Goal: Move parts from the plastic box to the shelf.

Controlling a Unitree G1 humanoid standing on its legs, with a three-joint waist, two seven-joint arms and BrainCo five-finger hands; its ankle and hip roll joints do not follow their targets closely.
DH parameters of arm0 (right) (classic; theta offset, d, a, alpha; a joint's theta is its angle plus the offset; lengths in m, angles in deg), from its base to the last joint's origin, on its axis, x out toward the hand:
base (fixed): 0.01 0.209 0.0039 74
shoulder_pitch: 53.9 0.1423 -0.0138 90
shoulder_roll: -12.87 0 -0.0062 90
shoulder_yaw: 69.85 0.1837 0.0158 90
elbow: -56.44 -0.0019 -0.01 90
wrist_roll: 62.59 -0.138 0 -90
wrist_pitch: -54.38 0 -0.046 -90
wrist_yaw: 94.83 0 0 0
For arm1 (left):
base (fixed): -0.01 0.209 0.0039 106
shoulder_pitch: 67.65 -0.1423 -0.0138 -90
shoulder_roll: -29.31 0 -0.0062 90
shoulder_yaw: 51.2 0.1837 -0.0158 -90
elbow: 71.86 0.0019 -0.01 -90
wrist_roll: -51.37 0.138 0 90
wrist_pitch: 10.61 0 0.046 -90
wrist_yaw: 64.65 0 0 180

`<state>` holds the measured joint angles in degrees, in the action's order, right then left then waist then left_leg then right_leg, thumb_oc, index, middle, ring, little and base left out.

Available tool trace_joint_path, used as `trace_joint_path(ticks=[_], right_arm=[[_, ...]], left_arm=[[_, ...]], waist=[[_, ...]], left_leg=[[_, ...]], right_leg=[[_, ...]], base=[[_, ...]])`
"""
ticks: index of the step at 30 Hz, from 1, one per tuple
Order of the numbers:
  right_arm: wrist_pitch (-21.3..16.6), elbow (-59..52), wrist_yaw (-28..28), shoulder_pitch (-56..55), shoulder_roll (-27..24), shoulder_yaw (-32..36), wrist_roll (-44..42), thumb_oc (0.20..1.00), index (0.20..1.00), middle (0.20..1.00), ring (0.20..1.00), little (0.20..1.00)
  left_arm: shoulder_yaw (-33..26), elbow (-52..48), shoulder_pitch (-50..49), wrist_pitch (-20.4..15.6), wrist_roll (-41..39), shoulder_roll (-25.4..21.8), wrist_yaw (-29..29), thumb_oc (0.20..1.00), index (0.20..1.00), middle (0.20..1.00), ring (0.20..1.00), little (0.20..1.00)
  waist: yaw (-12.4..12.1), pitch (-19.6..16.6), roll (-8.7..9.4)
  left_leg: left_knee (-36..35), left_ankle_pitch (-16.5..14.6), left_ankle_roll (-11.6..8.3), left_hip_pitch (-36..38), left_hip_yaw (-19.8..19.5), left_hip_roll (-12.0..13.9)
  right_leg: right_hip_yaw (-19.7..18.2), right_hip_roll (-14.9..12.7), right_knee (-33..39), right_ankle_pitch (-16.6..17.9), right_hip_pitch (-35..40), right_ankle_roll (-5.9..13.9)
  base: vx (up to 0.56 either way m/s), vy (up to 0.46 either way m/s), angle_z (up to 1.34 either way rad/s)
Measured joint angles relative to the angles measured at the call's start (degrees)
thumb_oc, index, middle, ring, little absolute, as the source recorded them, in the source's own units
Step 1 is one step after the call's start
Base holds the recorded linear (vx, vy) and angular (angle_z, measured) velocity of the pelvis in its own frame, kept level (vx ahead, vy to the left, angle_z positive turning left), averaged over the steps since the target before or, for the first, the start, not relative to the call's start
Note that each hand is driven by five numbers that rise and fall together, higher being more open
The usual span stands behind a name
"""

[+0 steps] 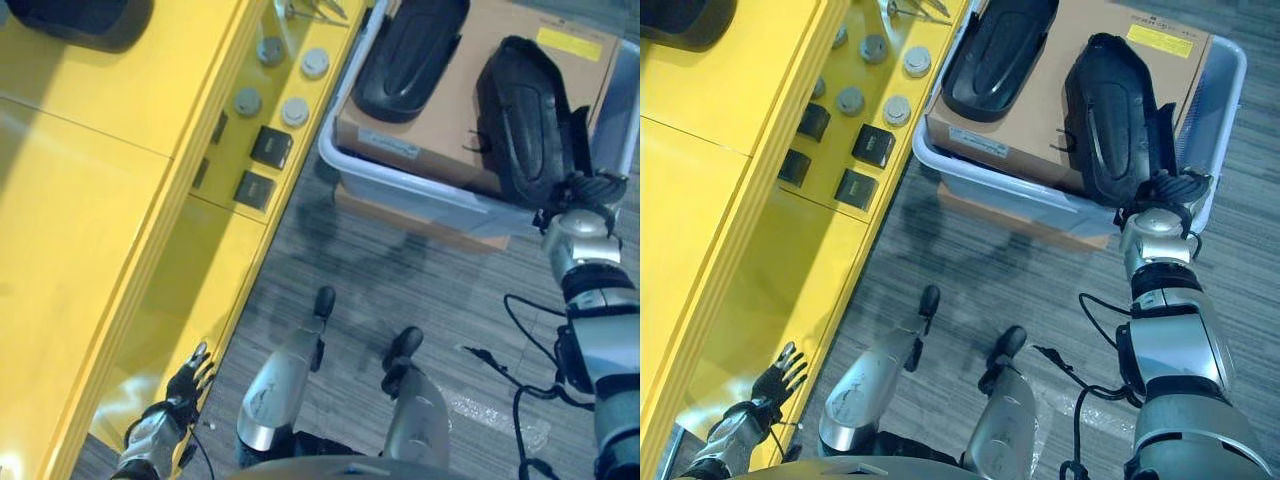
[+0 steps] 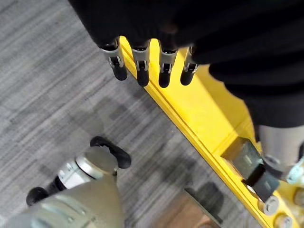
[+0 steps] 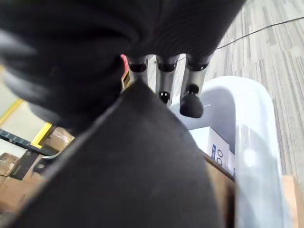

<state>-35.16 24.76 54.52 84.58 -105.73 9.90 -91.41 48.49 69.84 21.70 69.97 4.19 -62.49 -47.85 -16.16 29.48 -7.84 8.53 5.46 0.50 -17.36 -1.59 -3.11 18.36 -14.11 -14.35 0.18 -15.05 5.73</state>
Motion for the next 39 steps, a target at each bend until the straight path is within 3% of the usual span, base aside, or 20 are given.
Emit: trace_joint_path(ticks=[4, 7, 14, 16, 18, 25, 27, 29, 33, 39], right_arm=[[0.04, -8.07, 1.76, -6.11, 2.79, 1.1, 0.22, 0.2, 0.2, 0.2, 0.2, 0.2], [0.85, -15.42, 1.82, -13.33, 6.74, 2.2, 2.27, 0.2, 0.2, 0.2, 0.2, 0.2], [2.55, -28.84, 0.99, -25.15, 15.93, 1.23, 6.02, 0.2, 0.2, 0.2, 0.2, 0.2], [2.54, -29.76, -0.18, -25.52, 16.83, 1.23, 6.82, 0.2, 0.2, 0.2, 0.2, 0.2], [2.55, -30.93, -2.24, -25.72, 16.95, 1.39, 6.87, 0.2, 0.2, 0.2, 0.2, 0.2], [2.53, -34.0, -2.29, -25.62, 16.76, 1.28, 8.91, 0.2, 0.2, 0.2, 0.2, 0.2], [2.55, -34.79, -1.67, -25.59, 16.77, 0.2, 8.91, 0.2, 0.2, 0.2, 0.2, 0.2], [3.41, -35.02, 0.05, -24.68, 17.51, -6.2, 8.92, 0.2, 0.2, 0.2, 0.2, 0.2], [5.49, -31.3, 1.77, -20.37, 22.91, -13.67, 8.94, 0.2, 0.2, 0.2, 0.2, 0.2], [6.04, -27.78, 1.7, -19.03, 25.67, -15.75, 8.68, 0.2, 0.2, 0.2, 0.2, 0.2]], left_arm=[[-0.09, -9.06, -0.83, 0.25, 0.01, -0.21, 1.0, 1.0, 1.0, 1.0, 1.0, 1.0], [-0.19, -16.55, -1.62, 1.95, 0.01, -0.61, 0.92, 1.0, 1.0, 1.0, 1.0, 1.0], [0.6, -32.69, 0.2, 7.92, 0.0, -3.71, -2.86, 1.0, 1.0, 1.0, 1.0, 1.0], [1.88, -33.24, 1.08, 9.0, 0.0, -3.65, -3.54, 1.0, 1.0, 1.0, 1.0, 1.0], [2.86, -35.03, 2.29, 11.85, -0.07, -3.62, -5.52, 1.0, 1.0, 1.0, 1.0, 1.0], [6.92, -37.43, 8.91, 18.26, -2.93, -2.08, -11.08, 1.0, 1.0, 1.0, 1.0, 1.0], [7.51, -37.28, 11.55, 18.8, -3.34, -0.98, -13.13, 1.0, 1.0, 1.0, 1.0, 1.0], [9.61, -34.03, 18.26, 19.66, -3.3, 1.46, -17.16, 1.0, 1.0, 1.0, 1.0, 1.0], [12.04, -30.89, 26.49, 20.06, -3.31, 5.46, -20.37, 1.0, 1.0, 1.0, 1.0, 1.0], [14.18, -29.99, 26.73, 20.09, -3.29, 5.6, -24.17, 1.0, 1.0, 1.0, 1.0, 1.0]], waist=[[0.25, -0.76, 0.14], [0.31, -5.13, 0.95], [2.13, -14.7, 5.61], [2.33, -16.45, 6.31], [4.37, -17.68, 7.37], [7.4, -19.11, 7.93], [7.69, -19.13, 7.92], [9.21, -20.34, 7.92], [10.17, -21.33, 7.6], [10.17, -22.36, 7.52]], left_leg=[[-1.06, -0.49, -0.46, 2.98, -0.13, 0.2], [-2.69, -0.76, -0.2, 5.66, -0.07, 0.17], [-5.92, -1.82, 0.0, 13.28, 0.82, 0.48], [-5.97, -2.38, 0.0, 14.27, 1.43, 0.73], [-6.07, -2.85, -0.16, 15.64, 2.14, 1.13], [-6.78, -2.83, -0.29, 16.75, 4.04, 2.23], [-7.1, -2.8, -0.28, 17.58, 4.78, 2.39], [-7.78, -2.69, -0.43, 18.44, 5.0, 2.46], [-7.72, -2.57, -0.33, 18.47, 5.11, 2.55], [-7.74, -2.57, -0.34, 18.52, 5.25, 2.53]], right_leg=[[0.74, 0.46, 2.58, 0.69, 3.72, 0.18], [1.18, 0.82, 5.73, 1.36, 7.1, 0.49], [1.15, 2.98, 14.96, 4.29, 17.2, 1.26], [0.75, 3.44, 15.65, 4.53, 18.11, 1.24], [-0.05, 3.65, 16.34, 4.6, 19.25, 1.13], [-2.17, 4.74, 17.55, 5.56, 19.35, 0.37], [-2.73, 4.84, 17.63, 5.72, 19.65, 0.26], [-3.4, 4.97, 17.97, 5.79, 20.23, 0.18], [-3.54, 5.11, 18.13, 6.04, 20.28, 0.22], [-3.55, 5.08, 18.14, 6.05, 20.29, 0.22]], base=[[0.06, -0.026, 0.0], [0.1, -0.017, 0.02], [0.12, -0.016, -0.07], [0.08, -0.016, -0.17], [0.08, -0.022, -0.21], [0.02, -0.012, -0.18], [0.02, 0.0, -0.18], [0.04, 0.014, -0.1], [0.01, 0.004, -0.01], [0.0, 0.0, 0.0]])
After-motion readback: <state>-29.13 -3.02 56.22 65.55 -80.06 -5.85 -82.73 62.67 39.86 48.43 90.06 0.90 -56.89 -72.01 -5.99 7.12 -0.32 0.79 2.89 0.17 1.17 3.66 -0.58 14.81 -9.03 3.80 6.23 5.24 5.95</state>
